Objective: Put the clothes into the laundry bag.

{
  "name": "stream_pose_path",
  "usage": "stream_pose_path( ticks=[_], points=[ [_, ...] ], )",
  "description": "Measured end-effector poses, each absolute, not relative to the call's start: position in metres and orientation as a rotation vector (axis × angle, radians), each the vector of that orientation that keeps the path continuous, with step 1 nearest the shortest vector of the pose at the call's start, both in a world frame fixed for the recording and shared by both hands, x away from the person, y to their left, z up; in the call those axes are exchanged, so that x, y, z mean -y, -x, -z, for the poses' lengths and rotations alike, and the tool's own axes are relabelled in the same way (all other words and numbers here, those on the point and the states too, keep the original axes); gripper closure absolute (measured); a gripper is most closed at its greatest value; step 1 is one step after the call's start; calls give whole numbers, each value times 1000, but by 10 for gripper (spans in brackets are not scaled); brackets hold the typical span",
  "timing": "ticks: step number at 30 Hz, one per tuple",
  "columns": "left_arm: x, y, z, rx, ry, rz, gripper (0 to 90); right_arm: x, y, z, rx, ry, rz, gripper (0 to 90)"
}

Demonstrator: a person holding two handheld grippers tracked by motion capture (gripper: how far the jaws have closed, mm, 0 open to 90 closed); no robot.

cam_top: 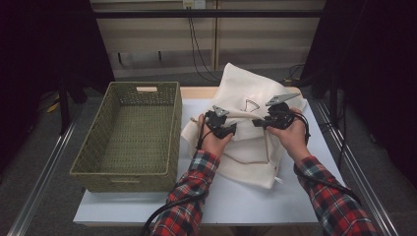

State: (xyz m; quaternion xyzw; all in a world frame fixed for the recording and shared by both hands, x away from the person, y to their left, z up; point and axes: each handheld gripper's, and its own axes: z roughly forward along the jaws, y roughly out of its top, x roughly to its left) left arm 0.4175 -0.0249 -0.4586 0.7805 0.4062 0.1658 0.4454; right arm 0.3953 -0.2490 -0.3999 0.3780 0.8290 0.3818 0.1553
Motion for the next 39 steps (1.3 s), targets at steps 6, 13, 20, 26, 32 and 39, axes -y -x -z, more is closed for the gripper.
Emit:
stream_pose_path(
  ticks=[6,13,20,26,32,39],
  points=[
    [21,-410,455,-1004,-1929,-406,370,248,-393,397,-2377,-1087,-1104,849],
    [19,-400,450,-972,-1939,-388,274,248,-392,396,-2374,-1082,-1115,819],
    [12,-390,444,-955,-1924,-381,195,248,-389,393,-2373,-1077,-1131,808],
    [4,-381,443,-946,-1920,-370,151,245,-387,392,-2378,-1069,-1128,804],
    [0,-372,445,-931,-1918,-367,127,242,-384,389,-2386,-1048,-1123,805],
    [-7,-359,445,-887,-1911,-368,115,242,-382,390,-2395,-1040,-1132,799]
  ],
)
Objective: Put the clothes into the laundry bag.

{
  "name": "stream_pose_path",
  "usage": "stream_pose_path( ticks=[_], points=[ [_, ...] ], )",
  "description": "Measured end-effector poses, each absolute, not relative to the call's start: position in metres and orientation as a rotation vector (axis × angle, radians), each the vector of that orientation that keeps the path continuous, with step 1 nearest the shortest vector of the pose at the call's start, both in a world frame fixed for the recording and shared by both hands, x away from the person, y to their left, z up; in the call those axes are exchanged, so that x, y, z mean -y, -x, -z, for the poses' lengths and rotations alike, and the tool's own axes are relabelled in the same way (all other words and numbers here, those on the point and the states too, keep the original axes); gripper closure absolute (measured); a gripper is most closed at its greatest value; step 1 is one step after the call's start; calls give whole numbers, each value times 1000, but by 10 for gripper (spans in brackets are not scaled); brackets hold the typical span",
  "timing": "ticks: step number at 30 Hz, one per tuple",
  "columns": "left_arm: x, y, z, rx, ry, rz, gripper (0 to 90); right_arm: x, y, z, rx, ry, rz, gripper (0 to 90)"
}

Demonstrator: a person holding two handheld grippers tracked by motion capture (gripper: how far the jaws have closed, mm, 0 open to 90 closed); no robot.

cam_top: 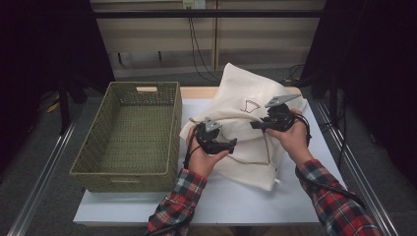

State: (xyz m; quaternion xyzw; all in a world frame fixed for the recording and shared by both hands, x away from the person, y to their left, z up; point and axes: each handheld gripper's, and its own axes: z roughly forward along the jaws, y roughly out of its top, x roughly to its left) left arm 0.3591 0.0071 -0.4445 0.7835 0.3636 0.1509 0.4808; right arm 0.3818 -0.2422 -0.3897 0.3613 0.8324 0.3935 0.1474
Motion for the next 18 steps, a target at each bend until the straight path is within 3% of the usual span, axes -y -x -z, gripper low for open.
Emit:
stream_pose_path(
  ticks=[12,18],
  points=[
    [-12,-346,438,-845,-1908,-351,96,242,-380,389,-2391,-1033,-1133,795],
    [-15,-344,437,-841,-1913,-333,92,242,-376,387,-2384,-1047,-1133,750]
  ],
)
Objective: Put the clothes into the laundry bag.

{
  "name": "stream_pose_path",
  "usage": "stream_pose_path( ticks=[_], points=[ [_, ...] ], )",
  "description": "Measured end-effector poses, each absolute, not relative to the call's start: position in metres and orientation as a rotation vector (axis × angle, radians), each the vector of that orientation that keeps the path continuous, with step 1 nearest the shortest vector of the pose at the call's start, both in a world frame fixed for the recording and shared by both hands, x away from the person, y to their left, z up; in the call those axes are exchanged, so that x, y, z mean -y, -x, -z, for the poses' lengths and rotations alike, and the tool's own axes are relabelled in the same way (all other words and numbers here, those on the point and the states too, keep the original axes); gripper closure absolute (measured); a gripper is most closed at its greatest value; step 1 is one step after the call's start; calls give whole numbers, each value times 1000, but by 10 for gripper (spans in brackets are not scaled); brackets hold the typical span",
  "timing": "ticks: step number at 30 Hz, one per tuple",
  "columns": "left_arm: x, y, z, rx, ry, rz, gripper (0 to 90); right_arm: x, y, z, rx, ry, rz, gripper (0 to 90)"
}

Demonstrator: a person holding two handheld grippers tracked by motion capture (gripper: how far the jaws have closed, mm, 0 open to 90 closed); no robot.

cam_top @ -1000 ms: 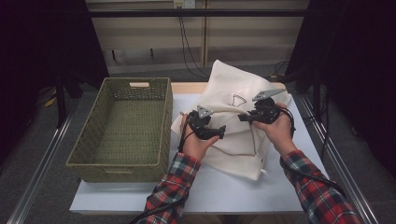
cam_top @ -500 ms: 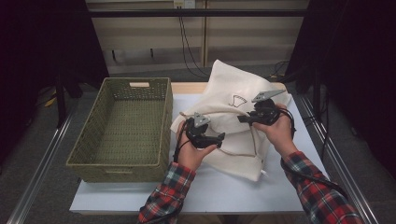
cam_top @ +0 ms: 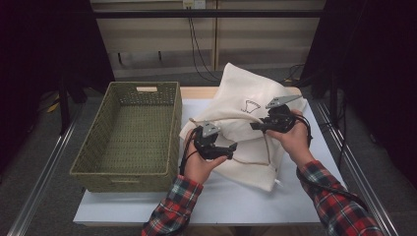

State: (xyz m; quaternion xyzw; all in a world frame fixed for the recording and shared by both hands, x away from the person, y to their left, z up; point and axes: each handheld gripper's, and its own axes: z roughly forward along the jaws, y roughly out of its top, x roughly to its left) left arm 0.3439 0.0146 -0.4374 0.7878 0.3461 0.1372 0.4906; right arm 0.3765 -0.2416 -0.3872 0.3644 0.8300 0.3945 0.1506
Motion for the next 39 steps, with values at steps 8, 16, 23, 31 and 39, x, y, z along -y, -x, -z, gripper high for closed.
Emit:
stream_pose_path(
  ticks=[8,16,23,31,39],
  points=[
    [-18,-340,436,-828,-1925,-330,67,244,-371,383,-2354,-1054,-1131,630],
    [-18,-340,435,-838,-1907,-321,42,246,-368,375,-2325,-1051,-1133,575],
    [-18,-339,435,-813,-1905,-304,24,245,-368,372,-2319,-1036,-1148,568],
    [-20,-339,433,-813,-1902,-303,21,240,-364,367,-2323,-1009,-1166,587],
    [-21,-339,432,-815,-1897,-305,24,236,-362,368,-2358,-980,-1171,691]
  ],
)
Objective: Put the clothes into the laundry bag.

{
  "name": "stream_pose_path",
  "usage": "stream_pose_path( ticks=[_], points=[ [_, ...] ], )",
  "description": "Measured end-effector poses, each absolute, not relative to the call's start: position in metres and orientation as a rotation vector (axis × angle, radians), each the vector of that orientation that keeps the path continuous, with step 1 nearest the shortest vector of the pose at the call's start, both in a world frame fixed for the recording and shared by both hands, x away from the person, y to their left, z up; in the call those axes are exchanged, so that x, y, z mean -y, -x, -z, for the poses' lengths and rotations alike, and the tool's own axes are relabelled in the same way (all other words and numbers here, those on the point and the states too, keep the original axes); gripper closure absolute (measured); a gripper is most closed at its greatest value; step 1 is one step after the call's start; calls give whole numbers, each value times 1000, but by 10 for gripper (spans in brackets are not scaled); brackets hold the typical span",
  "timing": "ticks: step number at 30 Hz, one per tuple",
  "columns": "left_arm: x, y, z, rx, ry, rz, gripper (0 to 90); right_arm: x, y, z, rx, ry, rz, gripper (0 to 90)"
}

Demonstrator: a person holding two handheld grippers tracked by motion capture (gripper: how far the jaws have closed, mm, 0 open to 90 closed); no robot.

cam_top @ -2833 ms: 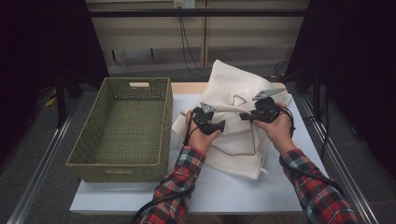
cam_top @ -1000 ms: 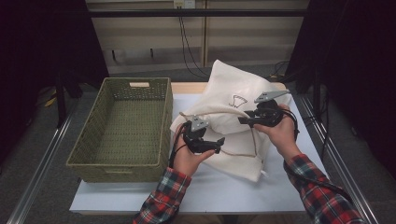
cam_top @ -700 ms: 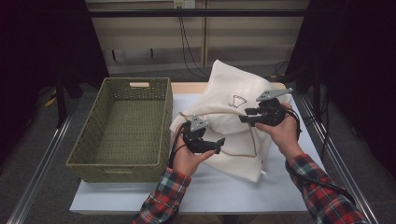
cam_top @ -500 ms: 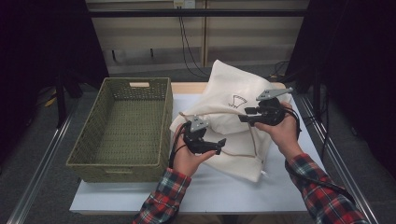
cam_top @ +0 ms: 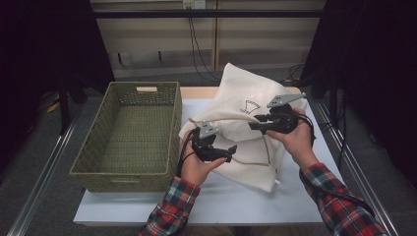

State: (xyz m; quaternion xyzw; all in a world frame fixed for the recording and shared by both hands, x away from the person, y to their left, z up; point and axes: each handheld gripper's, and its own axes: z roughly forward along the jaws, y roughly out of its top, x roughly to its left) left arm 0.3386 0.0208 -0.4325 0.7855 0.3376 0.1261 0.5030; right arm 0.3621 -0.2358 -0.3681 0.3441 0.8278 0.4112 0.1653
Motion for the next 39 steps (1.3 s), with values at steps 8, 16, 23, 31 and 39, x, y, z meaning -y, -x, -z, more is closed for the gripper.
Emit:
stream_pose_path(
  ticks=[8,16,23,31,39],
  points=[
    [-24,-337,432,-819,-1901,-321,26,226,-358,374,-2430,-925,-1161,819],
    [-26,-335,429,-813,-1886,-322,27,222,-357,384,-2465,-918,-1154,826],
    [-28,-333,427,-776,-1883,-317,12,223,-355,391,-2463,-921,-1183,826],
    [-30,-330,422,-763,-1866,-317,7,221,-351,399,-2454,-914,-1166,817],
    [-31,-329,424,-756,-1869,-308,7,218,-347,408,-2465,-889,-1145,821]
  ],
)
